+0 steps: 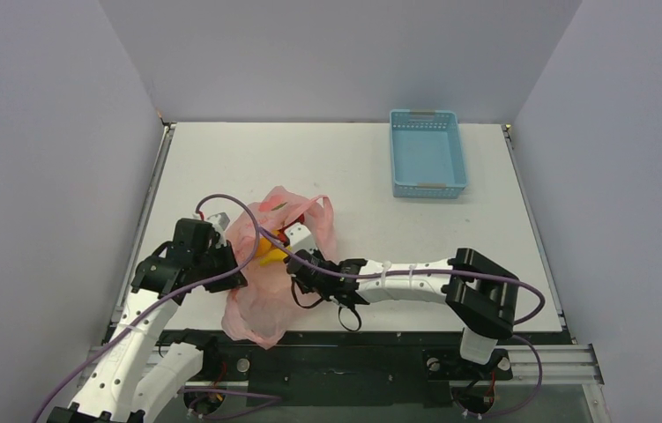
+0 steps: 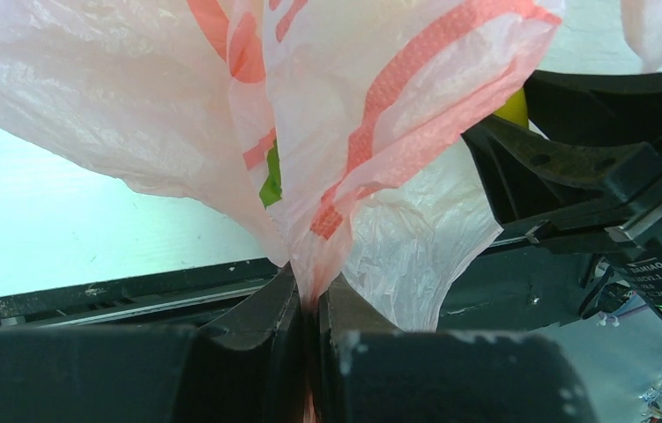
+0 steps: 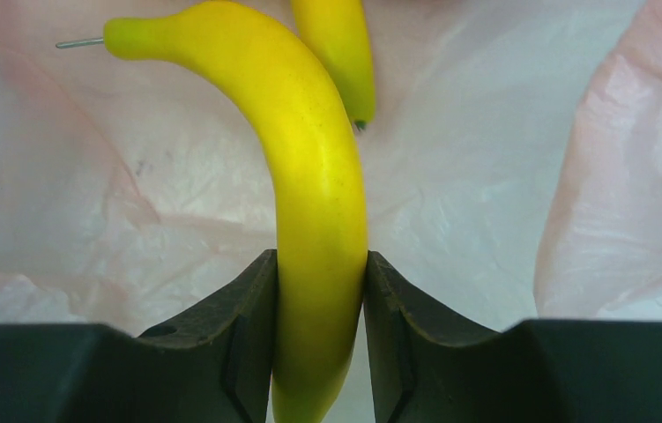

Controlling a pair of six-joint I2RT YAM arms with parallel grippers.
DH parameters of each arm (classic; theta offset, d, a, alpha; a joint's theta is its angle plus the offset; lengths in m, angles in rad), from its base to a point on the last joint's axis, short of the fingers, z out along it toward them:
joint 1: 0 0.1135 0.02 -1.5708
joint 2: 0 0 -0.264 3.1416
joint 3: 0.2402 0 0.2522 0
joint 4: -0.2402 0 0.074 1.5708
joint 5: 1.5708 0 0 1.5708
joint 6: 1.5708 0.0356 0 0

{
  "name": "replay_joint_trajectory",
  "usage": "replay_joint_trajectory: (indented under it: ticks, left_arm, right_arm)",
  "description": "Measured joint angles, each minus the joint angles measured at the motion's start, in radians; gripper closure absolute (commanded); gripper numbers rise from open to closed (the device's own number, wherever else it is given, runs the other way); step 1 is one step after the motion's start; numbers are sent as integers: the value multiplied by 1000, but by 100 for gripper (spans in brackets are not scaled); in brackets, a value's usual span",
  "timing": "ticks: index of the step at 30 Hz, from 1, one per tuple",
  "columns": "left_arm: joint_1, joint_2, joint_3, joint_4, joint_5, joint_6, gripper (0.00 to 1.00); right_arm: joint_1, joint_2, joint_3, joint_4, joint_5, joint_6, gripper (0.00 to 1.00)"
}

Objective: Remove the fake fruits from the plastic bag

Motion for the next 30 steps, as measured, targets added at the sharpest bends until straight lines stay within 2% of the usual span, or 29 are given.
replay_joint_trajectory:
  ticks: [6, 12, 20, 24, 30]
  left_arm:
    - [5, -17, 0, 0, 0, 0, 96]
    - [7, -22, 0, 0, 3, 2, 96]
    - [11, -23, 0, 0, 10, 9, 97]
    - [11, -29, 0, 1, 16, 10, 98]
    - [15, -34, 0, 2, 23, 11, 98]
  right_arm:
    - [6, -128, -106, -9, 13, 13, 100]
    - [10, -383, -282, 125, 8, 15, 100]
    - [-5, -634, -336, 261, 37, -19, 100]
    - [-131, -680, -336, 295, 53, -14, 100]
    - [-465, -619, -306, 250, 54, 39, 100]
